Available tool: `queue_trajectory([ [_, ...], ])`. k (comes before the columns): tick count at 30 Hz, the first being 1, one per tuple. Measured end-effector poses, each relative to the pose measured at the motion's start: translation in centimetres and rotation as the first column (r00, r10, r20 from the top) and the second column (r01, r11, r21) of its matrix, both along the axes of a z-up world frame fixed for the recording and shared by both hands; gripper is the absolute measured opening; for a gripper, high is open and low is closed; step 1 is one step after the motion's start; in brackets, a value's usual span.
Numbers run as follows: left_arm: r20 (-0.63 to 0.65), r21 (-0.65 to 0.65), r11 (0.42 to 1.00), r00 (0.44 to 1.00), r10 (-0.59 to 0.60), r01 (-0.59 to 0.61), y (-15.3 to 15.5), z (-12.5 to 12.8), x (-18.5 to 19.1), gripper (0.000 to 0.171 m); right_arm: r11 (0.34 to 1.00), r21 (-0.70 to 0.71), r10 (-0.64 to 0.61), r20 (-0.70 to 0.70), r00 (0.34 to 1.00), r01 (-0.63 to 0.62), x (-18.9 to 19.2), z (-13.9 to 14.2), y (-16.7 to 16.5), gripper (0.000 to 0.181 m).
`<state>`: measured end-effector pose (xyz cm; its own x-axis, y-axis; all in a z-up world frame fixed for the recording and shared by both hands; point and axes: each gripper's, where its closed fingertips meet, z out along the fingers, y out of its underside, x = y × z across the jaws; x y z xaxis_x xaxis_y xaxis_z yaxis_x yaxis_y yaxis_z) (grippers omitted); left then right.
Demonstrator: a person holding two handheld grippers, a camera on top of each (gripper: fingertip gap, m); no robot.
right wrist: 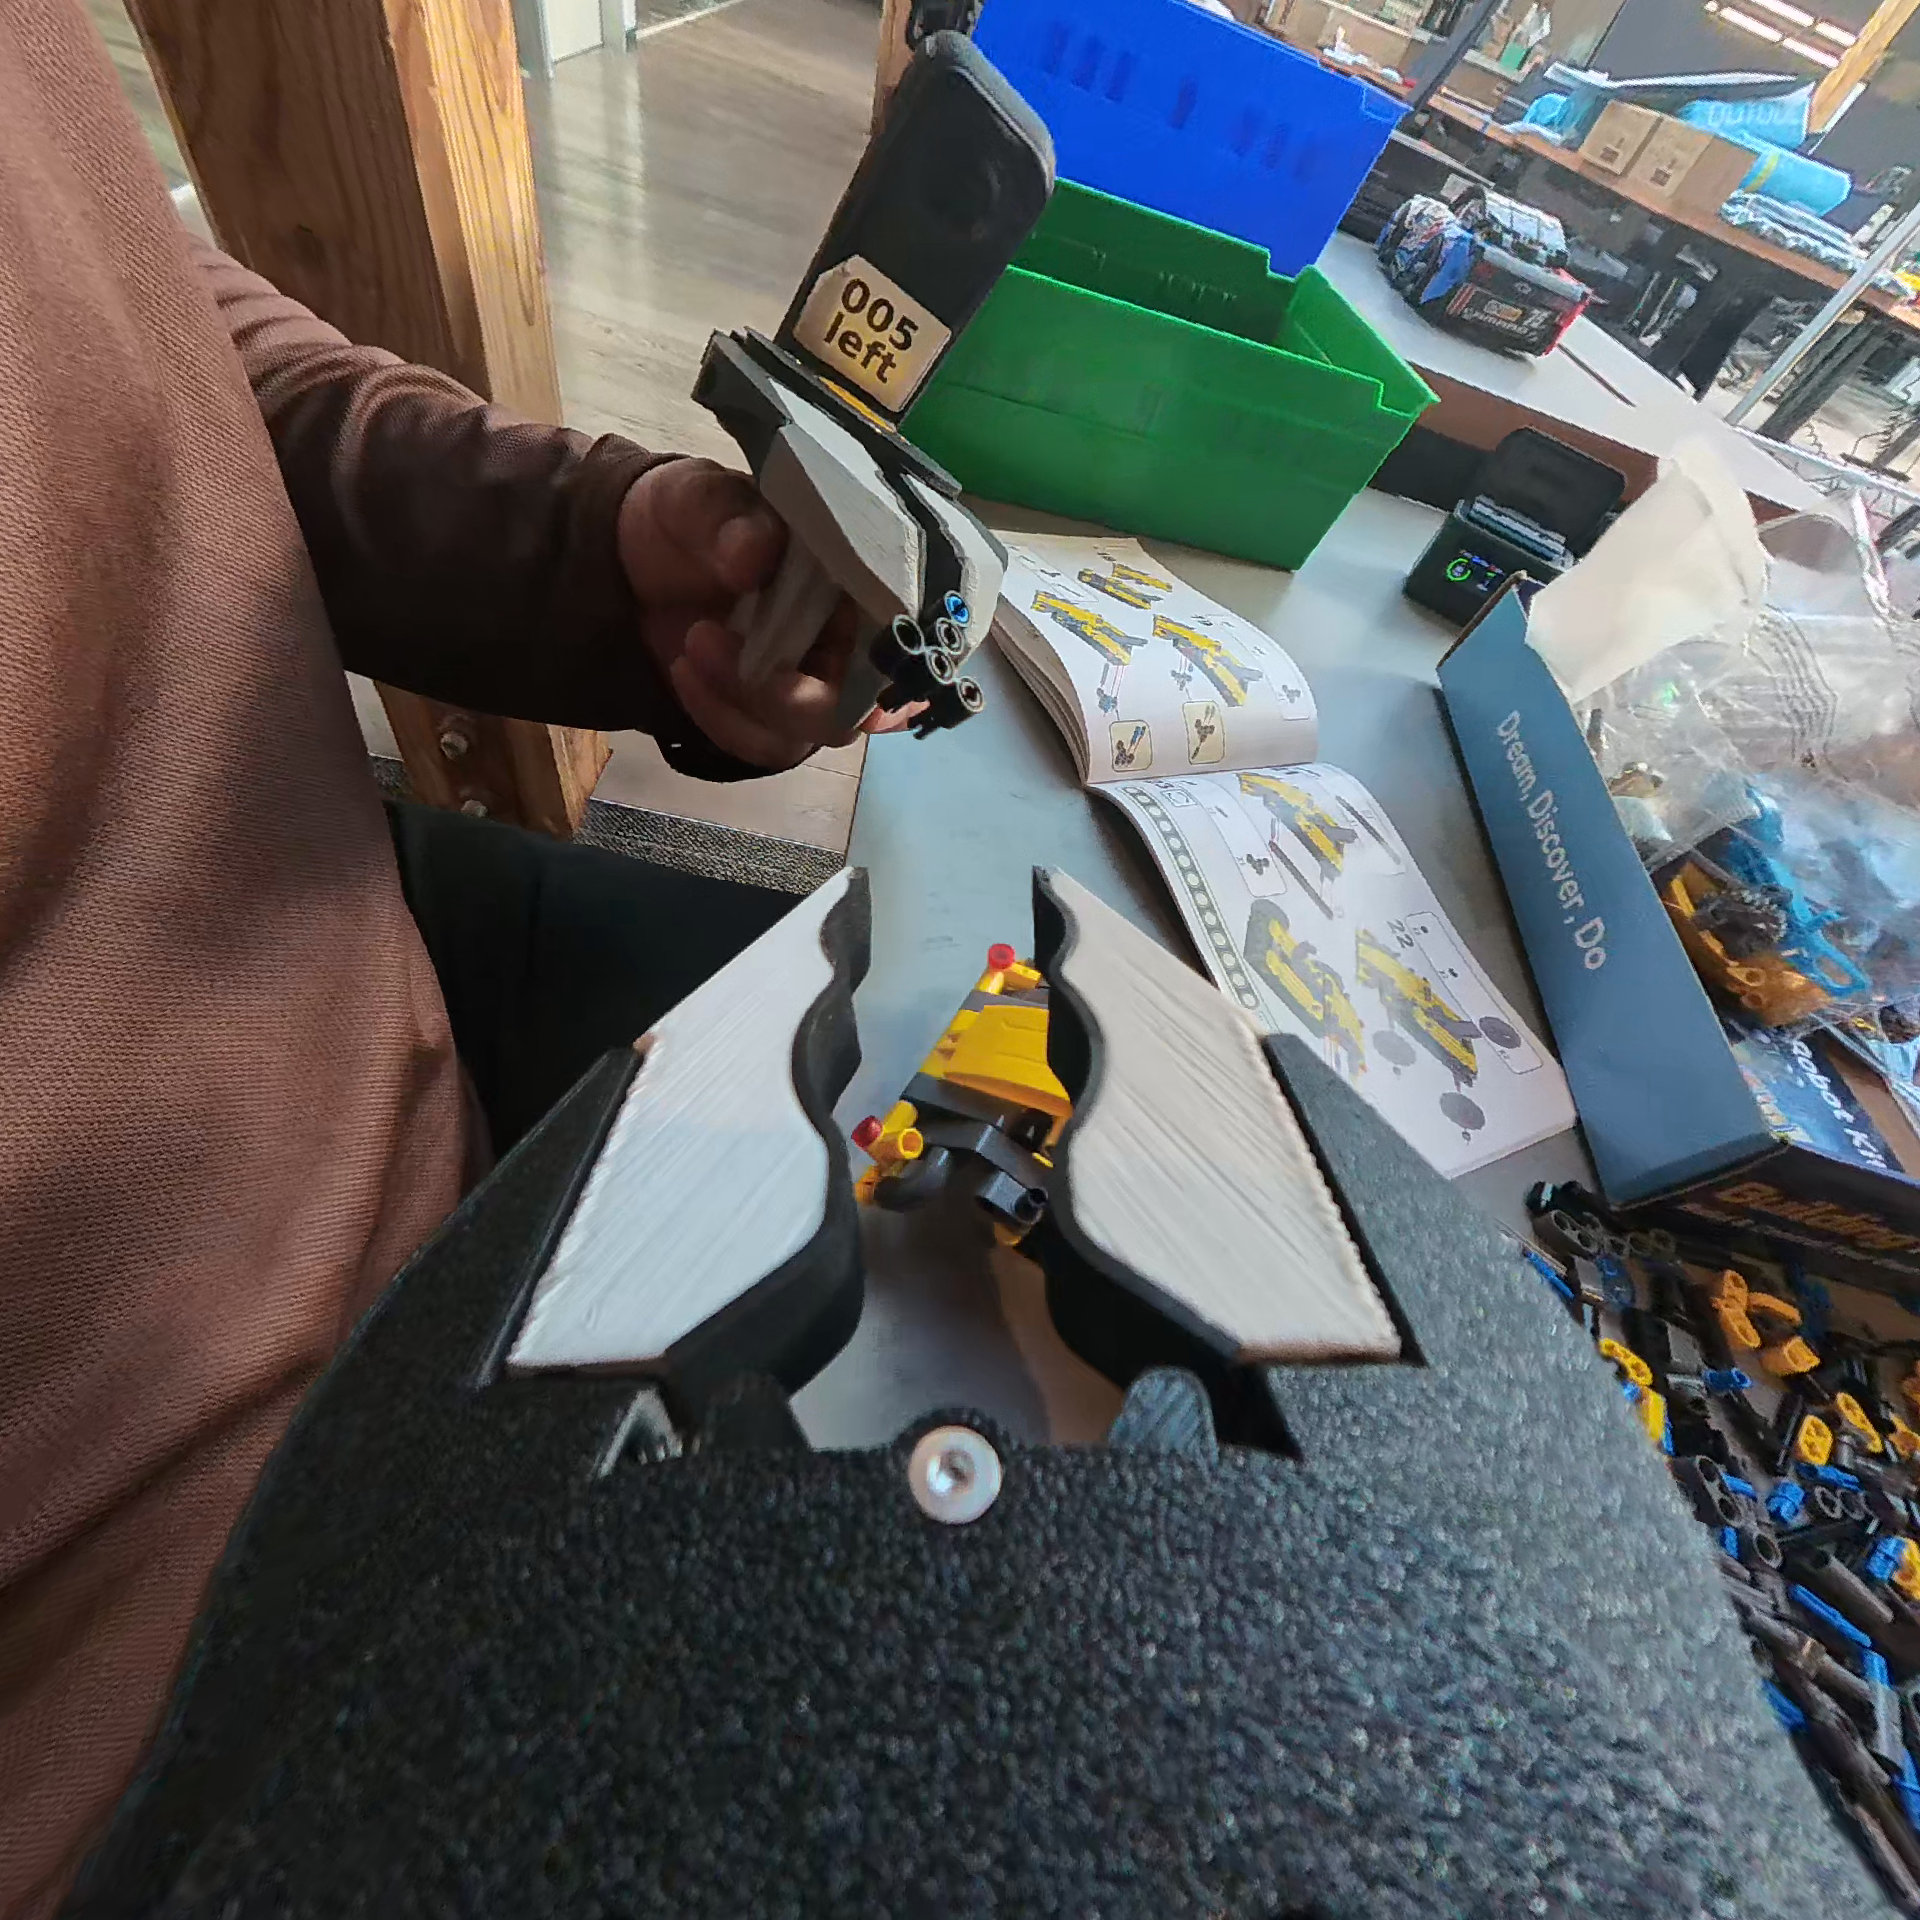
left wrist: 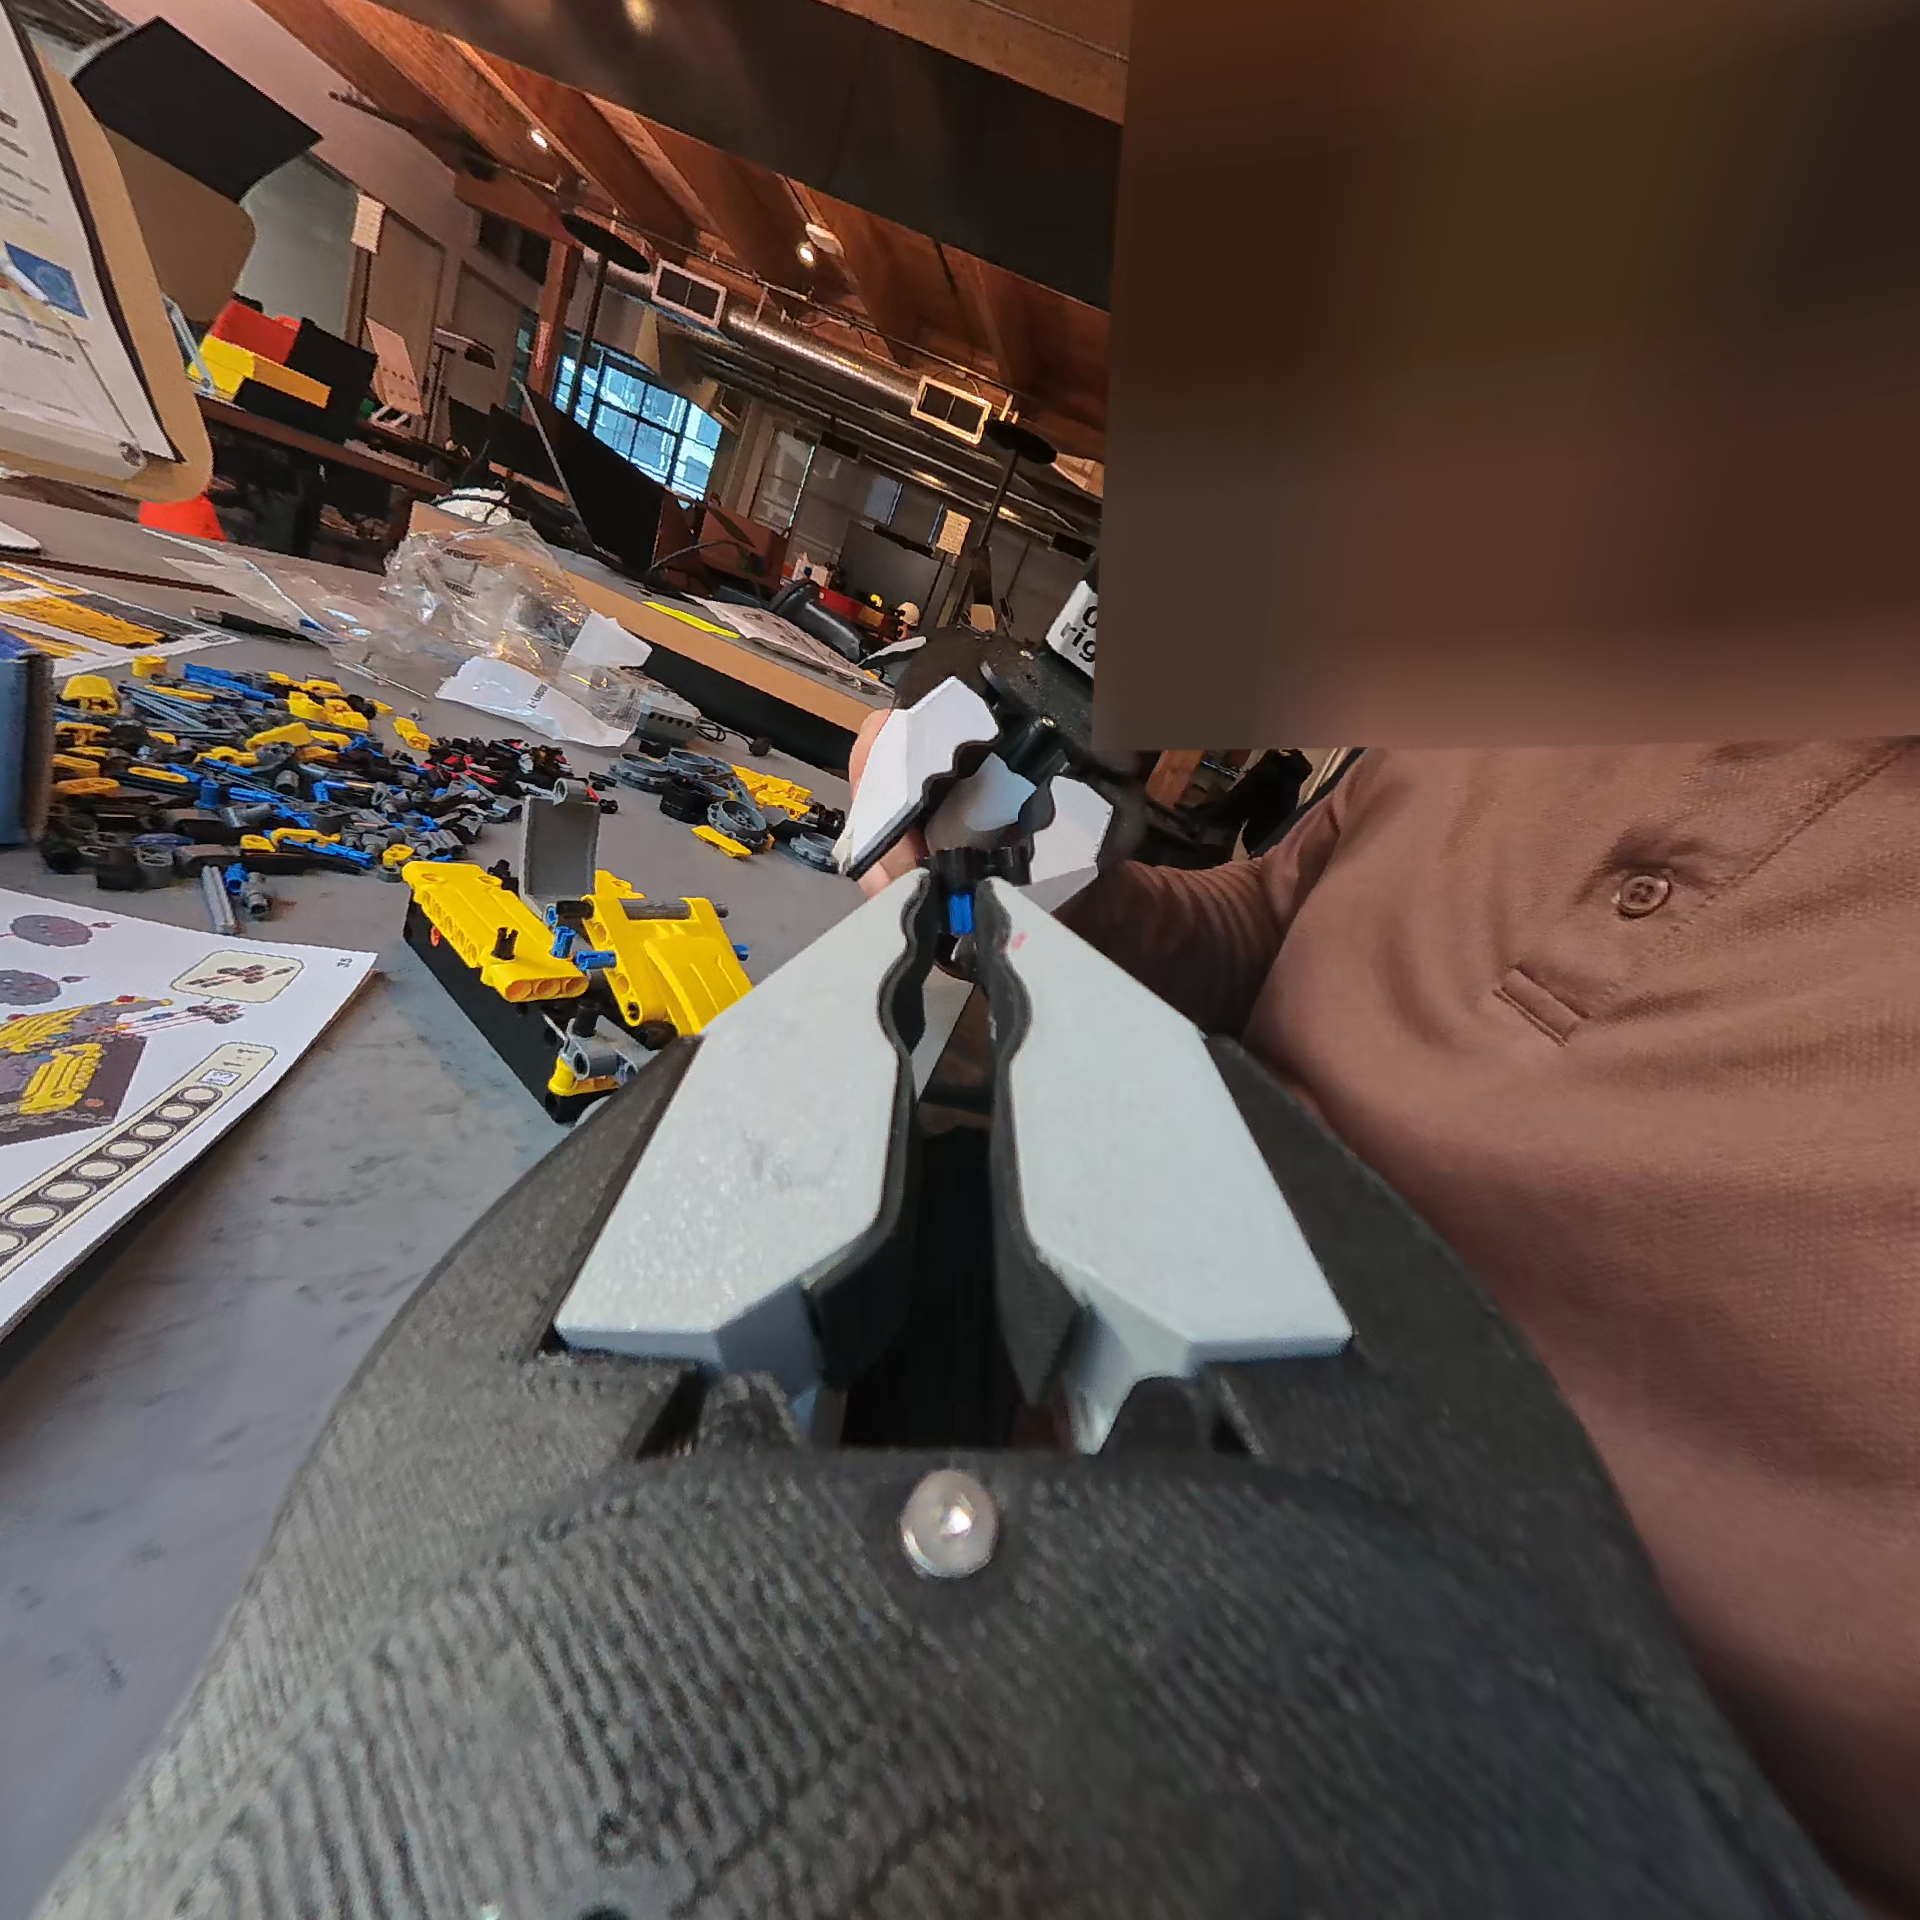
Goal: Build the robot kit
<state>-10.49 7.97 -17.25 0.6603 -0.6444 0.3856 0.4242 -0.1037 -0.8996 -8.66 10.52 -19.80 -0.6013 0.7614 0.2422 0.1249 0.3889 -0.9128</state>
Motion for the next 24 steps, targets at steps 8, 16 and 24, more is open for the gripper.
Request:
queue_trajectory([
  [8, -0.049, -0.012, 1.0, 0.999, 0.011, -0.012, 0.4, -0.5, -1.1, 0.004, 0.998, 0.042, 0.037, 0.019, 0.999, -0.038, -0.6, -0.3, 0.4, 0.023],
  [16, -0.194, 0.026, 0.995, 0.977, -0.085, 0.092, -0.1, 0.2, 0.5, 0.004, 0.96, 0.243, 0.153, -0.047, 0.987, -0.137, -0.2, 1.4, -1.7, 0.023],
  [24, -0.233, -0.015, 0.98, 0.952, -0.199, 0.201, -0.9, -0.9, 3.3, 0.005, 0.926, 0.358, 0.155, -0.083, 0.984, -0.116, 1.1, 1.7, -2.2, 0.02],
])
